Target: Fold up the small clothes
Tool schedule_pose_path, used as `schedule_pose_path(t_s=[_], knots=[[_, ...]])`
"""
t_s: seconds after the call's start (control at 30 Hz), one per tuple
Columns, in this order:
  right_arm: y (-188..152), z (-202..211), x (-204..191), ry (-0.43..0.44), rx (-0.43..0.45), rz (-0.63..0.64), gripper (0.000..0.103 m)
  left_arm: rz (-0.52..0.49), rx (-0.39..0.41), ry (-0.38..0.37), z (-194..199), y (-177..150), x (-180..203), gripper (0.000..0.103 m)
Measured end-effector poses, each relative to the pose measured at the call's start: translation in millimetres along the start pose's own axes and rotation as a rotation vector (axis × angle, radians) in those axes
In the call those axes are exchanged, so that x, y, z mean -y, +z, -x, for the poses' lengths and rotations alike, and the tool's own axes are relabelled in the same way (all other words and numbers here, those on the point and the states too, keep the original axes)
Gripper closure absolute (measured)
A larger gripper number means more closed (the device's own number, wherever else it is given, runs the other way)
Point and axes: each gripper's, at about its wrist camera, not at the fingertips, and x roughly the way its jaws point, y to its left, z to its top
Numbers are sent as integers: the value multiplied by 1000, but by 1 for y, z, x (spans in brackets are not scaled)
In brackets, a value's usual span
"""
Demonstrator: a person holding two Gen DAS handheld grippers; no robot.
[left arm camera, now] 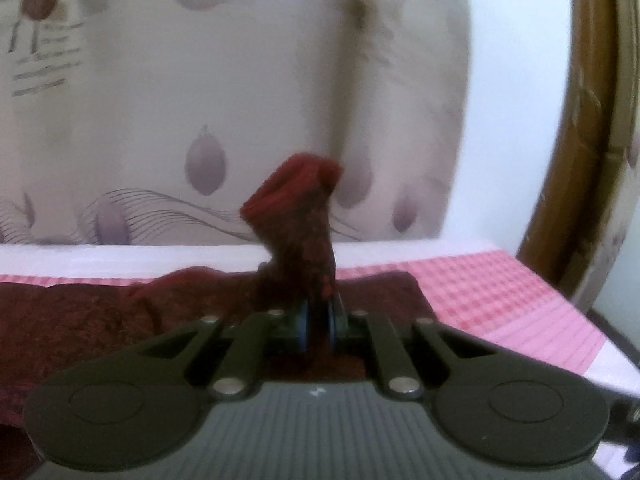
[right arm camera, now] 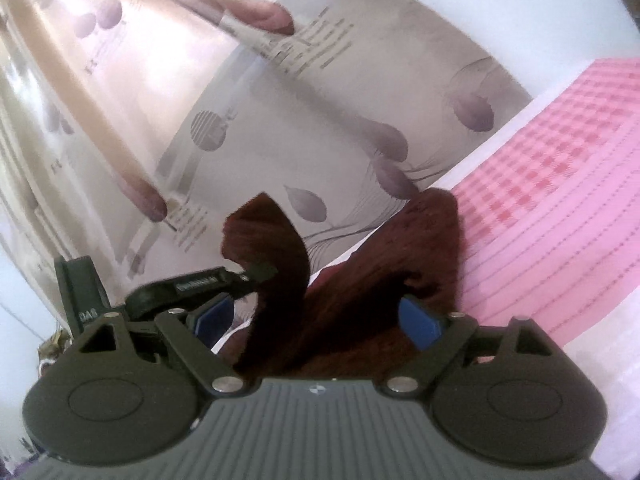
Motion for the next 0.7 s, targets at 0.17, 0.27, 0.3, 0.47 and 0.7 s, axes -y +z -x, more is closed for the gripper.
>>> schedule_pose_path(t_s=[0.17, 0.27, 0.3, 0.47, 0.7], knots=[[9, 8, 8, 5, 31, -11, 14, -73, 13, 24, -7, -11, 16, 85], [17, 10, 7, 10, 42, -5, 14, -75, 31, -27, -6, -14, 18, 38], [20, 9, 6, 13, 44, -2, 14, -68, 41, -48, -5, -14, 19, 18], [38, 0, -5, 29, 21, 41, 14, -121, 149, -52, 34, -15, 20, 17], [64, -46, -22, -40, -98, 177, 21, -15, 104, 180, 99, -34, -43, 16]])
